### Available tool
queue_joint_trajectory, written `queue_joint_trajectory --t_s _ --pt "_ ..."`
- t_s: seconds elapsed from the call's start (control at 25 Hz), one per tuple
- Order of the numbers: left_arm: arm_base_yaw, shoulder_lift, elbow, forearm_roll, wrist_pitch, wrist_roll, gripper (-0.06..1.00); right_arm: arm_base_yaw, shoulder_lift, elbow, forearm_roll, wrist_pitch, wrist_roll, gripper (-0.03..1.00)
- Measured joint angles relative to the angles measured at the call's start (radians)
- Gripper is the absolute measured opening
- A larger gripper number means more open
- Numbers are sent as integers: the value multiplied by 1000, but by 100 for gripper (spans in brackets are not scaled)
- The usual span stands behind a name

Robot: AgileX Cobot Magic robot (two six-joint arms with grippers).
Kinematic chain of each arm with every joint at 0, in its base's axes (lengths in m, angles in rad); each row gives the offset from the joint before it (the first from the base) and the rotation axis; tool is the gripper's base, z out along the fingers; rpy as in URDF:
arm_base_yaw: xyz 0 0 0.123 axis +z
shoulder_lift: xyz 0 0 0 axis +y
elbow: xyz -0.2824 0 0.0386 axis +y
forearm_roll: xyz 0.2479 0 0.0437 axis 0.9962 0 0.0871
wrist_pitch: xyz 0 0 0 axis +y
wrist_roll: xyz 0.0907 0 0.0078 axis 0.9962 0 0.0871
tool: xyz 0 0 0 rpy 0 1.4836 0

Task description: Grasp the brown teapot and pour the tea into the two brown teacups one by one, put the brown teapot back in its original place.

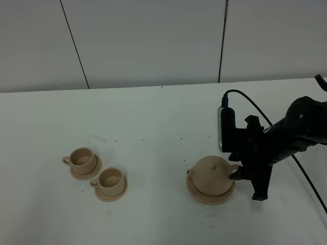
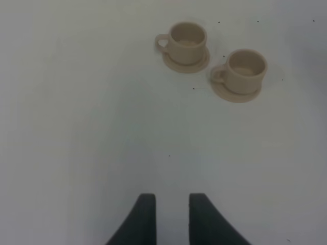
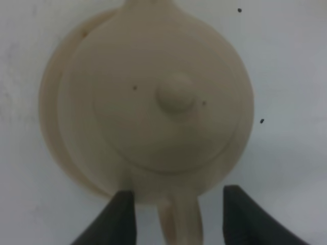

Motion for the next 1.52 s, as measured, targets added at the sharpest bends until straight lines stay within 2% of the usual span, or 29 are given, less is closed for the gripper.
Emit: queue_joint_trajectory --t_s 1.04,1.52 --pt "0 0 0 0 0 0 23 0 0 0 -10 0 0 25" --pt "0 0 0 0 0 0 23 0 0 0 0 0 -4 24"
